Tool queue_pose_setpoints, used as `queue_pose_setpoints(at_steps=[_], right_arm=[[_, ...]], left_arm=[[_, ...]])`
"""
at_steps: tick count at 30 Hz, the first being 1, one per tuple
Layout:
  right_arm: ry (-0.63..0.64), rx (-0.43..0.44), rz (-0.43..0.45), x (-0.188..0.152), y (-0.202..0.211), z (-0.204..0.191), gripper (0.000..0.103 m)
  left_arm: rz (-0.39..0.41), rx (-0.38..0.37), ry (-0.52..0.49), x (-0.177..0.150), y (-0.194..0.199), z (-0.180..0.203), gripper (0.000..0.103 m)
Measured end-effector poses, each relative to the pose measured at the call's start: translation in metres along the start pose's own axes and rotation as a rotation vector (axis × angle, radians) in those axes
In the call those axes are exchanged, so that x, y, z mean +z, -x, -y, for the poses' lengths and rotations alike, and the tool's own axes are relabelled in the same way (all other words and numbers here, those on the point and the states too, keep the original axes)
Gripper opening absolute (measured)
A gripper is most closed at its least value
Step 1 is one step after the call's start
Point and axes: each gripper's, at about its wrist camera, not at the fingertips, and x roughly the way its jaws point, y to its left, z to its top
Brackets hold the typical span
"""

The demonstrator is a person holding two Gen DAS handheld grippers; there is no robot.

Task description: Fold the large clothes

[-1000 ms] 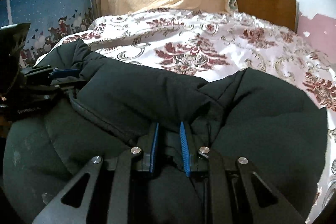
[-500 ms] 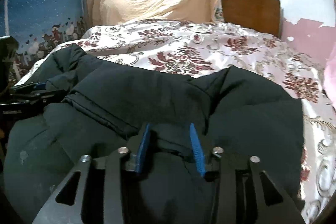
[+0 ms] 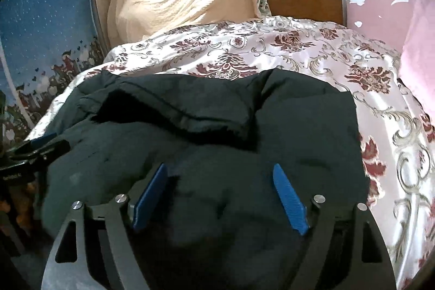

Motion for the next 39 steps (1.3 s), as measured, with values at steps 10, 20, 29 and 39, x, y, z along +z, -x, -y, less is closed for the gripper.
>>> queue_pose_setpoints(at_steps=[10,20,29,39], right_arm=[[-0.044,0.037,0.058,-0.020,0.080,-0.016,0.090],[-0.049,0.027,0.115,-0.040,0.166,-0.033,0.094],[0.018,0.070,0.118,-0.078,0.252,-0.045,0.095],[-0.047,0.066,0.200,-0.101,0.332,-0.038,0.099]], left_arm=[[-0.078,-0.004,0.202,-0.024,0.062,-0.011,0.102],[-0.033,0.028,0.114,-0.045,0.153,0.016,0.103],[0.024,0.050,-0.083,-0.066,0.245,0.056,0.103],[0.095,0.066,-0.126,-0.096,0.313,0.081,0.103]])
